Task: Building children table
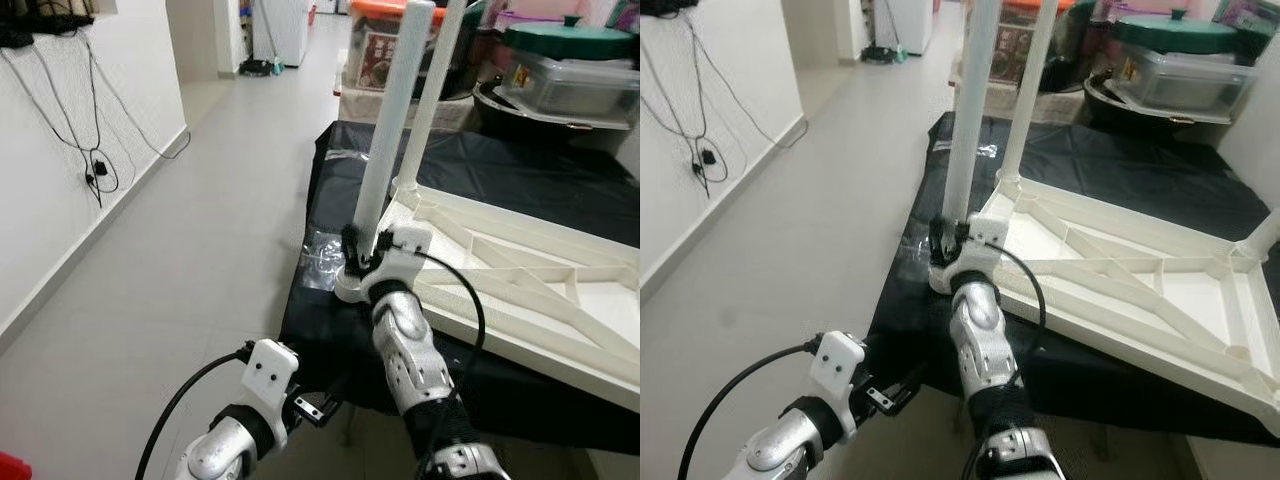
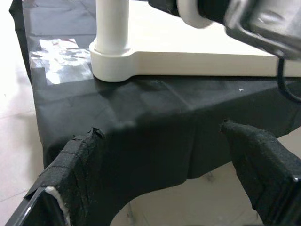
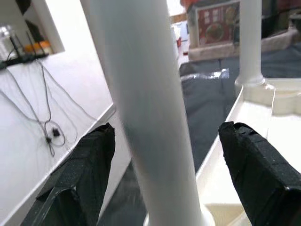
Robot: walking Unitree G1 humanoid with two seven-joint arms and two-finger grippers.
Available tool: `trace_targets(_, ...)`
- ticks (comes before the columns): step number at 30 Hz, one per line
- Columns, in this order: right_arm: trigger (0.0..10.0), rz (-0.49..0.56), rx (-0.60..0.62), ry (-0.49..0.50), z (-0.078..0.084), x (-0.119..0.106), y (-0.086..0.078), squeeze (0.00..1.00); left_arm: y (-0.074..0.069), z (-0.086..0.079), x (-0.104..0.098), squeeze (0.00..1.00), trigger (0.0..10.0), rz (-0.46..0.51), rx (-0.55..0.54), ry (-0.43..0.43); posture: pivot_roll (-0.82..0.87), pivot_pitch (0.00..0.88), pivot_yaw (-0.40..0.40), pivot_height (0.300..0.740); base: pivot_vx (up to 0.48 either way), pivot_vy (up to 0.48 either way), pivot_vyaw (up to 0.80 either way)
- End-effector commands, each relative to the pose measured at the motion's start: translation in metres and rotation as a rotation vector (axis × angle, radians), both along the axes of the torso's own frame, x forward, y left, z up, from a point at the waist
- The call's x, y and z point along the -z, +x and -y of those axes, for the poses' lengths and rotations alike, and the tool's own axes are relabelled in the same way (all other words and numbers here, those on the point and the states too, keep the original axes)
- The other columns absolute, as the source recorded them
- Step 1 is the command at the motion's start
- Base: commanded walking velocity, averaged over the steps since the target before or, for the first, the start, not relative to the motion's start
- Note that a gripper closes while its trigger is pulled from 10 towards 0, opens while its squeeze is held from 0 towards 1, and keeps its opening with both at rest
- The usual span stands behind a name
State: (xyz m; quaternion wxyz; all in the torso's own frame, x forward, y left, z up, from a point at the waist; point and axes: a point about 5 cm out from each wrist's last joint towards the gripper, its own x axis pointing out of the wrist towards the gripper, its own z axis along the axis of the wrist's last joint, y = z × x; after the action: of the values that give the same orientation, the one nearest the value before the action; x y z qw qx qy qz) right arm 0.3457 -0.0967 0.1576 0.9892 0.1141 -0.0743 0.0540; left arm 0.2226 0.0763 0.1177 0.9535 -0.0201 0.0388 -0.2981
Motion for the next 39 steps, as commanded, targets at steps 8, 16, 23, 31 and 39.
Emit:
trace_targets(8, 10.0, -0.030, 0.008, -0.028, 0.009, 0.011, -0.011, 0.00, 0.000, -0.001, 0.005, 0.00, 10.0, -0.017, -0.001, 0.018, 0.11, 0.038, -0.073, 0.740, 0.000, 0.000, 0.00)
trace_targets(16, 10.0, -0.044, 0.027, -0.076, 0.022, 0.014, -0.015, 0.00, 0.000, 0.000, 0.006, 0.00, 10.0, -0.017, 0.001, 0.019, 0.11, 0.034, -0.077, 0.740, 0.000, 0.000, 0.00)
trace_targets(23, 10.0, -0.023, -0.031, -0.065, 0.009, 0.004, -0.014, 0.00, 0.000, 0.001, 0.008, 0.00, 10.0, -0.023, 0.005, 0.018, 0.11, 0.020, -0.078, 0.740, 0.000, 0.000, 0.00)
trace_targets(31, 10.0, -0.070, 0.028, -0.193, 0.026, 0.018, -0.015, 0.00, 0.000, 0.001, 0.007, 0.00, 10.0, -0.020, -0.005, 0.016, 0.10, 0.014, -0.083, 0.740, 0.000, 0.000, 0.00)
trace_targets(39, 10.0, -0.113, 0.039, -0.221, 0.031, 0.038, -0.044, 0.00, 0.002, -0.003, 0.008, 0.00, 10.0, -0.023, -0.027, 0.010, 0.09, 0.017, -0.069, 0.740, 0.000, 0.000, 0.00)
